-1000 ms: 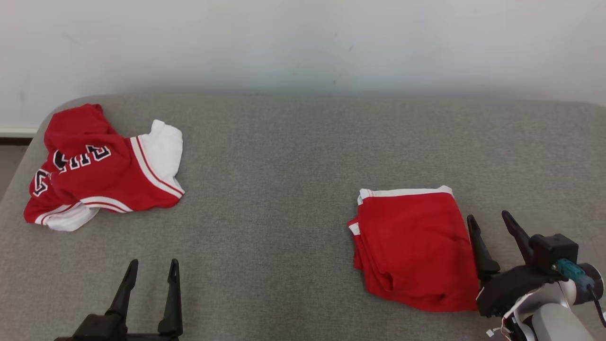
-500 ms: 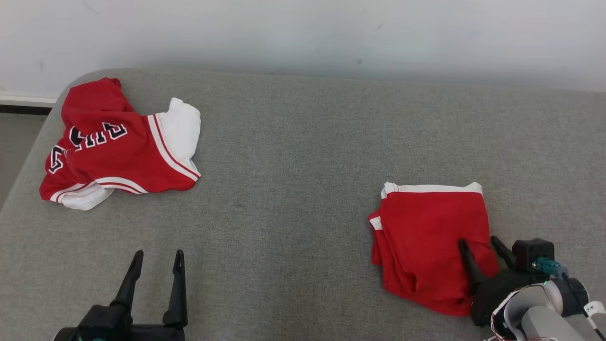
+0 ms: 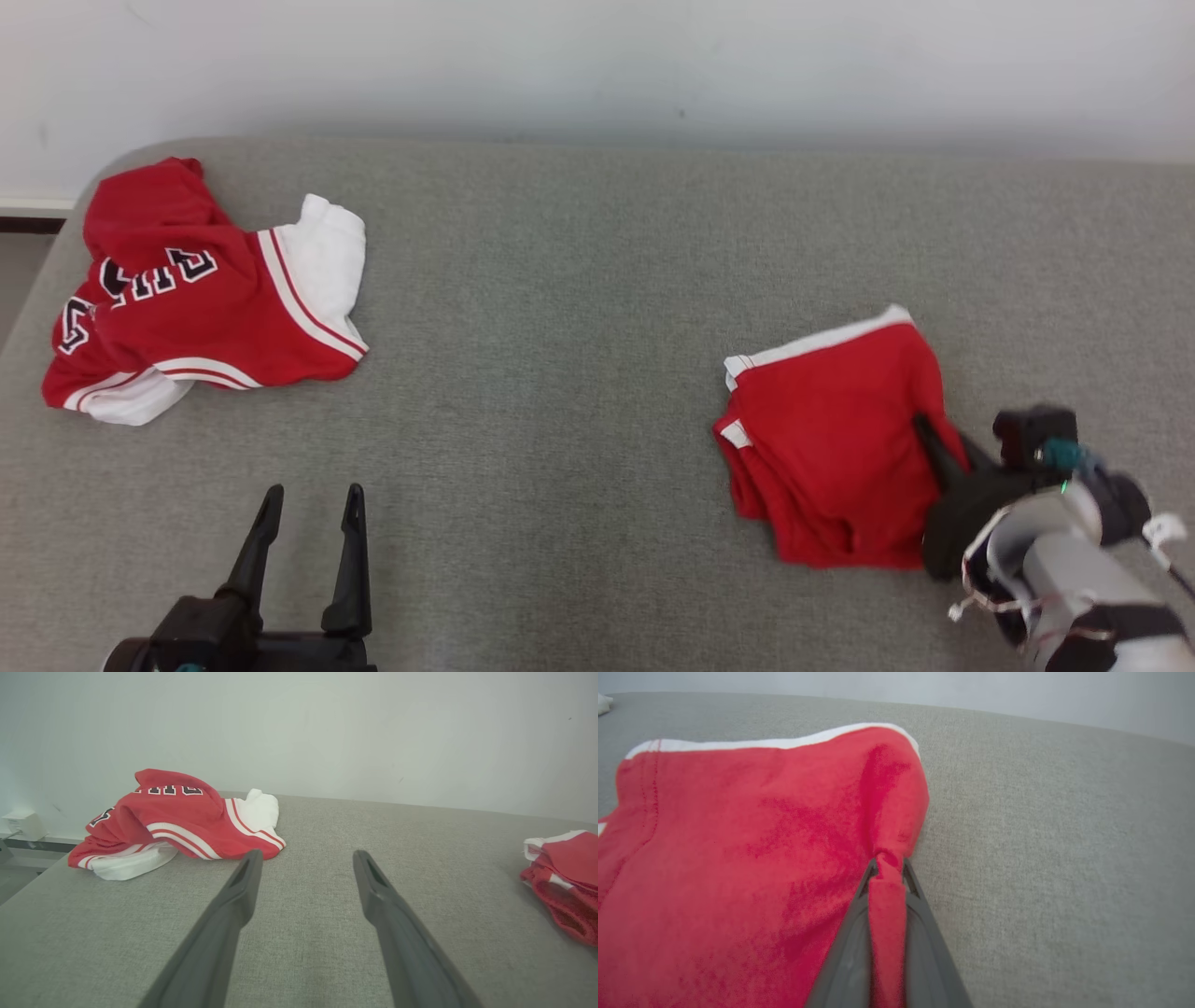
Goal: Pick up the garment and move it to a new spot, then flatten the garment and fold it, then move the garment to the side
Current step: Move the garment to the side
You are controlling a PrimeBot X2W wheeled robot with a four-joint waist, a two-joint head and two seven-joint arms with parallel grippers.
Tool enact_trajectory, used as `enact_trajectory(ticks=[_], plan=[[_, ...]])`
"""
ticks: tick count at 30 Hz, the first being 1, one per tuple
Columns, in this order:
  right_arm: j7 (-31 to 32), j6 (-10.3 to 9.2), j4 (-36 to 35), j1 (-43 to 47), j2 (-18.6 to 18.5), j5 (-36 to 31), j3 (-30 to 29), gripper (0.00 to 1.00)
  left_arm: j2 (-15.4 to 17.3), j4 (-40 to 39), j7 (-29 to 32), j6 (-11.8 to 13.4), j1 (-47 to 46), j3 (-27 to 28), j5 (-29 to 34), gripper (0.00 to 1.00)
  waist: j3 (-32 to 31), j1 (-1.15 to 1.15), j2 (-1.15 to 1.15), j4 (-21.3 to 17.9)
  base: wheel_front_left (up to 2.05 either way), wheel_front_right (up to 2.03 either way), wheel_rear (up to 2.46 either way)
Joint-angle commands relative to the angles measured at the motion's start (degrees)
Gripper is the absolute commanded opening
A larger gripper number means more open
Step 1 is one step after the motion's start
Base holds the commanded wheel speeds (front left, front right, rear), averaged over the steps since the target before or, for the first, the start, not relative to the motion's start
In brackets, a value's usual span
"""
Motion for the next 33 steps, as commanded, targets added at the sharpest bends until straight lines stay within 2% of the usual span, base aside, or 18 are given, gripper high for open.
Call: enact_trajectory(ticks=[1, 10, 18, 26, 33], plan=[[0.3, -0.14, -0.4, -1.9, -1.2, 0.3, 0.9, 0.0, 0.0, -0.6, 0.0, 0.1, -1.0, 0.0, -0.3, 1.0, 2.3, 0.0, 0.0, -1.8, 0.0, 0.0, 0.0], [3.0, -0.14, -4.5, -14.8, -10.4, 2.2, 9.1, 0.0, 0.0, -4.7, 0.0, -0.6, -5.4, 0.1, 0.7, 1.0, 13.8, 0.0, 0.0, -7.7, 0.0, 0.0, 0.0], [4.0, -0.14, -8.7, -25.1, -19.9, 5.2, 12.8, 0.0, 1.0, -9.1, 0.0, -1.1, -10.9, -0.8, 2.6, 1.0, 24.3, 0.0, 0.0, -13.6, 0.0, 0.0, 0.0], [4.2, -0.14, -9.9, -32.2, -24.4, 6.7, 14.4, 0.0, 2.7, -12.6, 0.0, -1.3, -10.2, -0.2, 3.6, 1.0, 28.8, 0.0, 0.0, -18.6, 0.0, 0.0, 0.0], [4.2, -0.14, -7.4, -35.8, -28.1, 7.5, 15.2, 0.0, 3.5, -14.5, 0.0, -1.5, -8.3, -0.1, 3.7, 1.0, 29.8, 0.0, 0.0, -19.7, 0.0, 0.0, 0.0]])
